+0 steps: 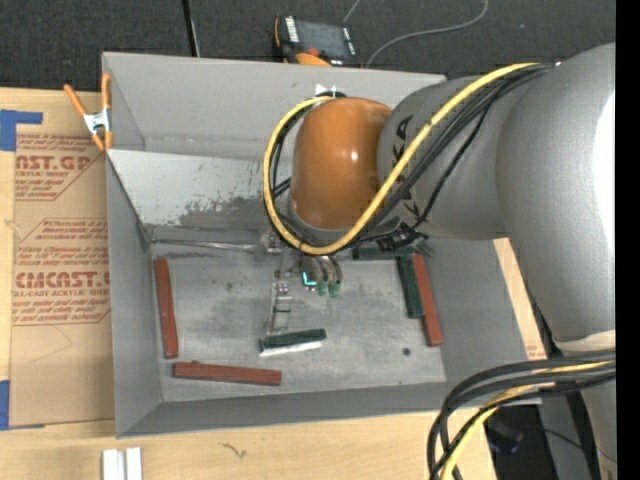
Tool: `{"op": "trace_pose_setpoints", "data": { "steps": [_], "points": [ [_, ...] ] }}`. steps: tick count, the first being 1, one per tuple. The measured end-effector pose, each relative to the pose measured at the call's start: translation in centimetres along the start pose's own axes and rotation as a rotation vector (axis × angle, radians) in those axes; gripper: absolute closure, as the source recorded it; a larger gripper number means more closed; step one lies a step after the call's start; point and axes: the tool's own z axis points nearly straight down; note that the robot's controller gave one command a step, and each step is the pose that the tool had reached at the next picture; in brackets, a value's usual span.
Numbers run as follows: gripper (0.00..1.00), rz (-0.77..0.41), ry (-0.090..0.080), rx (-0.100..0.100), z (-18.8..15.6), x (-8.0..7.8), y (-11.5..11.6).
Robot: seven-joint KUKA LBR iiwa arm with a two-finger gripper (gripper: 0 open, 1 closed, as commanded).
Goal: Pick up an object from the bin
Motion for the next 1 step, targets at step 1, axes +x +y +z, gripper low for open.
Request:
{"op": "trace_pose_setpoints", "data": {
  "steps": [1],
  "points": [
    [0.0, -0.211, -0.003, 0.001, 7.0, 3.35, -0.92]
  ]
}}
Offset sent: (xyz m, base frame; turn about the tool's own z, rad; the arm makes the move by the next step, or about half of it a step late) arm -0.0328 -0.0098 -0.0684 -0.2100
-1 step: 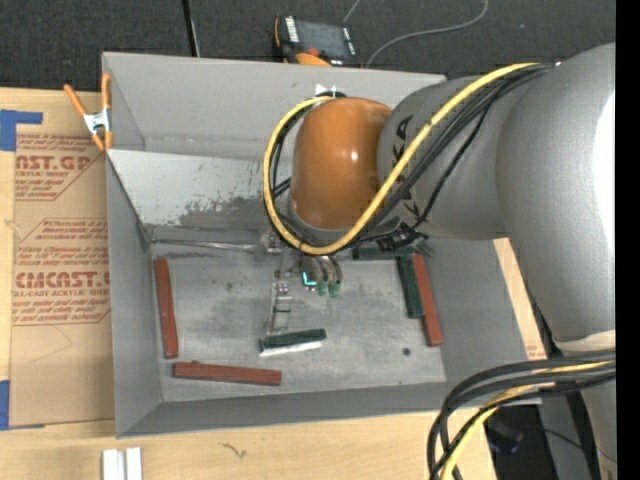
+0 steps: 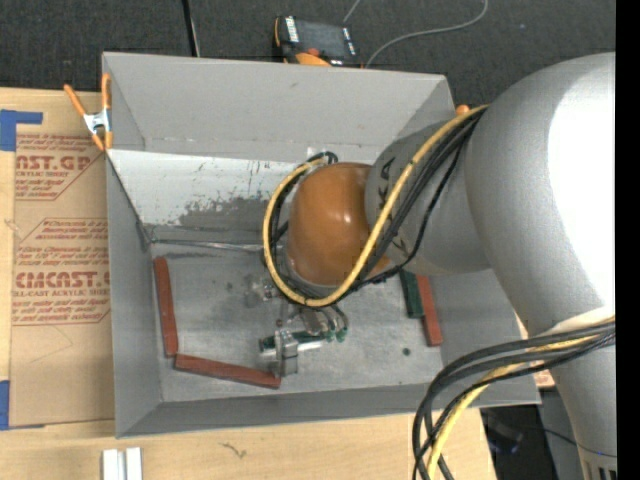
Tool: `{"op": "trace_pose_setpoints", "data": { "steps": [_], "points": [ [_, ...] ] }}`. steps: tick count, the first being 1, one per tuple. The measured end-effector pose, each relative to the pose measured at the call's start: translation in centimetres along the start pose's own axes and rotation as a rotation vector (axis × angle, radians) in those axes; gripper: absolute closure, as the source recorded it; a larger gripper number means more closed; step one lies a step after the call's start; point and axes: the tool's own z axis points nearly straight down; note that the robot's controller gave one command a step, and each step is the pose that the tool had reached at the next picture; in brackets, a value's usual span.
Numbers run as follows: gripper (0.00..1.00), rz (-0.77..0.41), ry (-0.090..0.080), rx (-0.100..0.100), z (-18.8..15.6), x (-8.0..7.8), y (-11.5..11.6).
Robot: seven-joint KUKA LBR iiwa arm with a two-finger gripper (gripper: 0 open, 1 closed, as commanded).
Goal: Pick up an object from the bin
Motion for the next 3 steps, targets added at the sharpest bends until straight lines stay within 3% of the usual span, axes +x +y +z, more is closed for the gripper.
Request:
{"op": "trace_pose_setpoints", "data": {
  "steps": [1, 2, 3],
  "points": [
    [0.0, 0.063, -0.003, 0.0, -3.2, 1.9, -2.2],
    [0.0, 0.091, -0.001, -0.001, -3.1, 3.0, -2.4],
    [0.0, 0.161, 0.0, -0.001, 0.0, 3.0, -2.2]
  ]
}}
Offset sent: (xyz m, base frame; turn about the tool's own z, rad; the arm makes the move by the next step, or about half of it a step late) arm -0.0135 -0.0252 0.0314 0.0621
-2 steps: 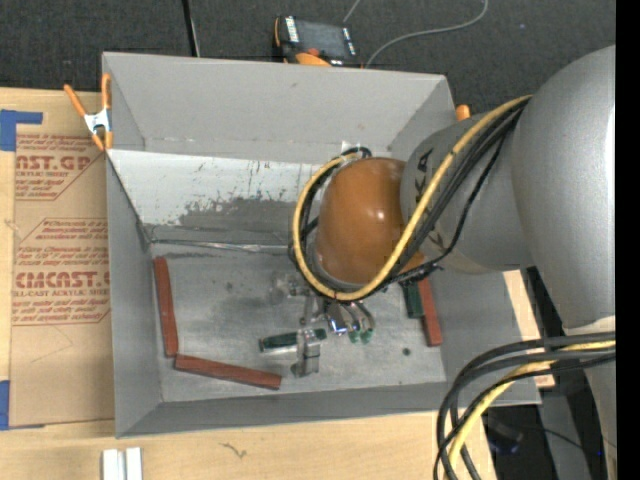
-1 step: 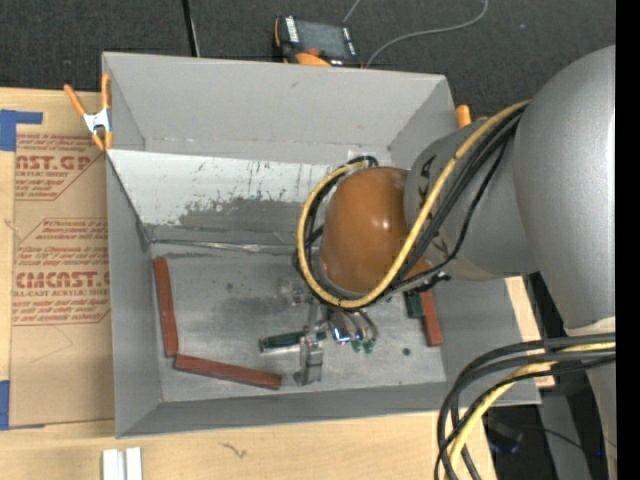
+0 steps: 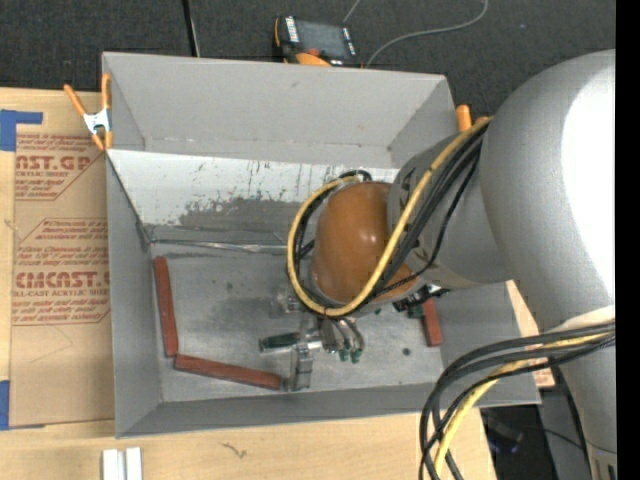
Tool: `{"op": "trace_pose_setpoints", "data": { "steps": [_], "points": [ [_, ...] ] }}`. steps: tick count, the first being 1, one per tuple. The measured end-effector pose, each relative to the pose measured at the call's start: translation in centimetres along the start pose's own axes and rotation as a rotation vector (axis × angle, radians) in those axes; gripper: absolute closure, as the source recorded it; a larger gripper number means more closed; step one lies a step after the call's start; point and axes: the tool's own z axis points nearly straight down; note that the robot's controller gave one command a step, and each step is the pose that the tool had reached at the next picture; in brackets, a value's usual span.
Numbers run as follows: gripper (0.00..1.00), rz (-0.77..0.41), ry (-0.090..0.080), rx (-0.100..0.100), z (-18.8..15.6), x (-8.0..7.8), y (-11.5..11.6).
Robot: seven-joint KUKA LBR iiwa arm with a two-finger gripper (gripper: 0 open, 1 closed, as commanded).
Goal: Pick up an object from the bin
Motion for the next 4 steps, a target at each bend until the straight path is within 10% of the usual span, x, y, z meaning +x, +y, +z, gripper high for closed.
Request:
{"op": "trace_pose_setpoints", "data": {
  "steps": [1, 2, 4],
  "points": [
    [0.0, 0.0, -0.003, 0.0, 0.0, 0.0, 0.1],
    [1.0, 0.0, -0.003, -0.001, 0.0, 0.0, 0.1],
    [1.0, 0.001, -0.004, -0.001, -2.5, 0.0, 0.2]
  ]
}}
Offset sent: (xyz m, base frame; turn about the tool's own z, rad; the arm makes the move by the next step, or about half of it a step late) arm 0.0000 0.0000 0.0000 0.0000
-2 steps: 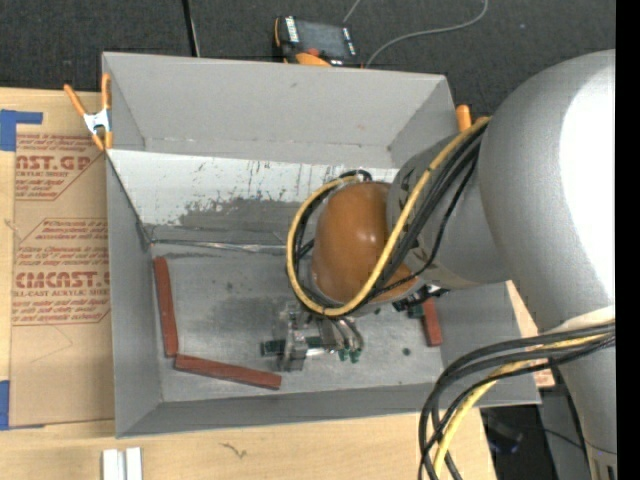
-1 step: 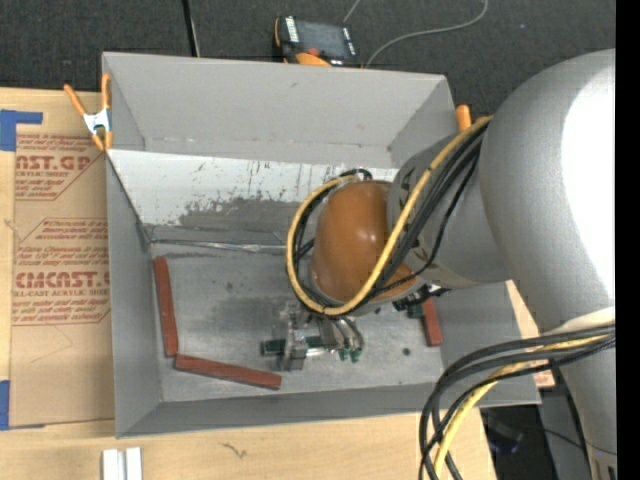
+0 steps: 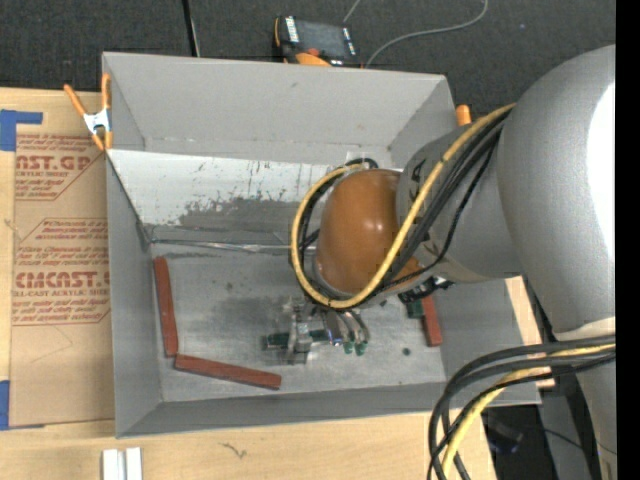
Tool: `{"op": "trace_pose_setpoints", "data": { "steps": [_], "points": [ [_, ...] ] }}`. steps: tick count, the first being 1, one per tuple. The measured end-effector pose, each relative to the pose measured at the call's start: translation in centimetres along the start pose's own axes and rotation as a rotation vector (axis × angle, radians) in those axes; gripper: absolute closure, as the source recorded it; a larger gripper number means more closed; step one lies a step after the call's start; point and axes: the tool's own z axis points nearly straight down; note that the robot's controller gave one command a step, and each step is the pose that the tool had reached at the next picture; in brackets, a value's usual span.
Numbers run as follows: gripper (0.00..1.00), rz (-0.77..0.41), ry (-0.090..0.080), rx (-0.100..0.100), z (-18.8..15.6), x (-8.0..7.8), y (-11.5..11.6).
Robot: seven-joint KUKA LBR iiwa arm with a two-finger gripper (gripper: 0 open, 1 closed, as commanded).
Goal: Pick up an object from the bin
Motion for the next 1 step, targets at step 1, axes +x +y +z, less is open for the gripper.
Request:
{"op": "trace_pose_setpoints", "data": {
  "steps": [1],
  "points": [
    [1.0, -0.001, -0.007, -0.001, -8.76, -0.22, 0.1]
  ]
}}
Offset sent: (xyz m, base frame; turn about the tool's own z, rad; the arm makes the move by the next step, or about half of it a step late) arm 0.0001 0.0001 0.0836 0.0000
